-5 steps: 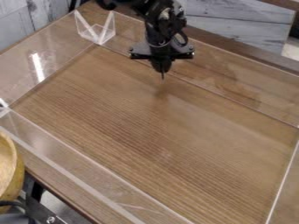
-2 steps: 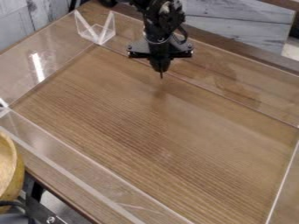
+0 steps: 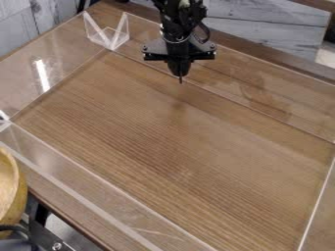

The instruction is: Put the green block in the brown bowl

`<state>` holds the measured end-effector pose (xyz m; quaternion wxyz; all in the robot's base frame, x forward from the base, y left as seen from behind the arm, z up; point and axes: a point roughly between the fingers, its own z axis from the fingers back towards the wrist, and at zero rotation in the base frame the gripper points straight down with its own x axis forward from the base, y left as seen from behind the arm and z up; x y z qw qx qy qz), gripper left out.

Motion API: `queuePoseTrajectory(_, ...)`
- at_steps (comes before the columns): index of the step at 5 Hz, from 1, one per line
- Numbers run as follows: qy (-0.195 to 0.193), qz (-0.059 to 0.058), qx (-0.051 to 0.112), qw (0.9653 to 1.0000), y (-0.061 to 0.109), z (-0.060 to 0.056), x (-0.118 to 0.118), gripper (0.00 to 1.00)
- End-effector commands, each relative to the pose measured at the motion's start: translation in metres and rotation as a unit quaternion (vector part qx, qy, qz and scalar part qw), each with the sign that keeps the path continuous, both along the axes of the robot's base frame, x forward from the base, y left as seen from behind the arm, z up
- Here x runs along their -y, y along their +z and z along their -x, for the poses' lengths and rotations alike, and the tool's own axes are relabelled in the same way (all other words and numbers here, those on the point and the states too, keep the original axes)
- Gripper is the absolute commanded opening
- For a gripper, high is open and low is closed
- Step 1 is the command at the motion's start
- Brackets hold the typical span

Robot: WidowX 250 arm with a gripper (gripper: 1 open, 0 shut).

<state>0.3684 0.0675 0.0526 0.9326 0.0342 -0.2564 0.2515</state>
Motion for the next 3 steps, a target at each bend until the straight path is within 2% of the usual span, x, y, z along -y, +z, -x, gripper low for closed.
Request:
queuePoseTrajectory(1,0.006,-0.003,0.028,0.9996,0.0208,-0.0084,-0.0059,0.0)
queuePoseTrajectory(3,0.01,0.002,0.024,0.9997,0.0213,-0.0106,-0.0103,0.0)
